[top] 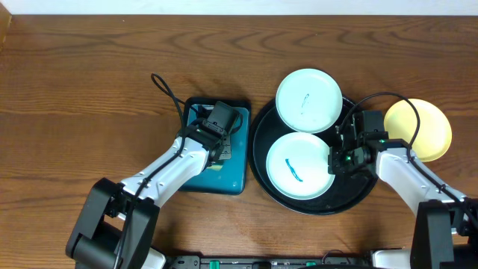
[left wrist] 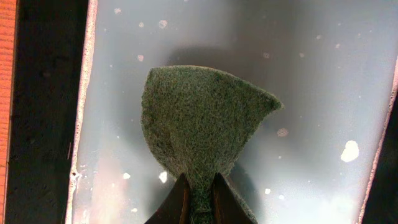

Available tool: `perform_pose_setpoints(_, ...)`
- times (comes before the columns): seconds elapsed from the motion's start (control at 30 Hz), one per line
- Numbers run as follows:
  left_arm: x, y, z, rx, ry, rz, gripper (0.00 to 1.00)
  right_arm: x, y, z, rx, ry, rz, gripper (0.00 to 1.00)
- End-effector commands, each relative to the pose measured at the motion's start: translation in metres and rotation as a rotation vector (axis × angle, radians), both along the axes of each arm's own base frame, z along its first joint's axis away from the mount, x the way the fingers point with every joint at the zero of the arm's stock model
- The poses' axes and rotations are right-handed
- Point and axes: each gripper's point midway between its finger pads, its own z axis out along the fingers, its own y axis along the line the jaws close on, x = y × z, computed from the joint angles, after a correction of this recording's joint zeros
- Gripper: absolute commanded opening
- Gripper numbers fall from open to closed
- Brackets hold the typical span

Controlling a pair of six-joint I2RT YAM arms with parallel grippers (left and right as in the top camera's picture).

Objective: Clean dirty plates on tray and stack at the side
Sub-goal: 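Move the right gripper back to grip the white plate's edge, then rub the green sponge in the water tray with the left gripper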

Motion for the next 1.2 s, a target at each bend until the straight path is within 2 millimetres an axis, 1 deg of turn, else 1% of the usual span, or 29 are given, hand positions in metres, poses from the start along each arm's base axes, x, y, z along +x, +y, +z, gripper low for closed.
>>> perform_pose_setpoints(0.0,-0.002,0.004,-0.003,0.011,0.008,0.0,0.07,-0.002,-0.004,-0.014,-0.037,0.033,-0.009,0.01)
perform_pose_setpoints(0.13,0.0,0.003,-0.002,0.008,-0.002,-0.002,0.07,-0.001,-0.003,-0.014,-0.037,0.028,-0.009,0.01)
perform_pose_setpoints(0.17,0.004,0.001,0.004,0.006,-0.024,-0.029,0.07,-0.001,-0.003,-0.014,-0.037,0.027,-0.009,0.01)
perform_pose_setpoints(0.23,0.009,-0.002,0.015,0.003,-0.06,-0.068,0.07,-0.001,-0.003,-0.014,-0.037,0.026,-0.009,0.01)
perform_pose_setpoints(0.33,0.019,-0.006,0.04,-0.011,-0.139,-0.117,0.08,0.0,-0.003,-0.014,-0.036,0.024,-0.009,0.01)
perform_pose_setpoints(0.4,0.024,-0.008,0.06,-0.034,-0.206,-0.123,0.07,0.0,-0.003,-0.014,-0.036,0.024,-0.009,0.01)
perform_pose_setpoints(0.43,0.027,-0.007,0.076,-0.055,-0.254,-0.115,0.07,0.0,-0.003,-0.014,-0.036,0.024,-0.009,0.01)
perform_pose_setpoints(0.5,0.029,-0.005,0.086,-0.066,-0.281,-0.106,0.07,0.0,-0.003,-0.014,-0.036,0.024,-0.009,0.01)
perform_pose_setpoints(0.57,0.029,-0.003,0.088,-0.069,-0.286,-0.101,0.07,0.0,-0.003,-0.014,-0.036,0.024,-0.009,0.01)
perform_pose_setpoints(0.63,0.028,-0.003,0.084,-0.064,-0.275,-0.102,0.07,0.0,-0.003,-0.014,-0.036,0.024,-0.009,0.01)
perform_pose_setpoints(0.73,0.025,-0.002,0.07,-0.057,-0.24,-0.094,0.08,-0.001,-0.003,-0.014,-0.036,0.025,-0.009,0.01)
perform_pose_setpoints(1.07,0.022,-0.001,0.012,-0.014,-0.103,-0.057,0.07,-0.001,-0.003,-0.014,-0.036,0.025,-0.009,0.01)
perform_pose_setpoints(1.17,0.021,-0.007,-0.003,-0.033,-0.067,-0.07,0.07,-0.001,-0.003,-0.014,-0.036,0.025,-0.009,0.01)
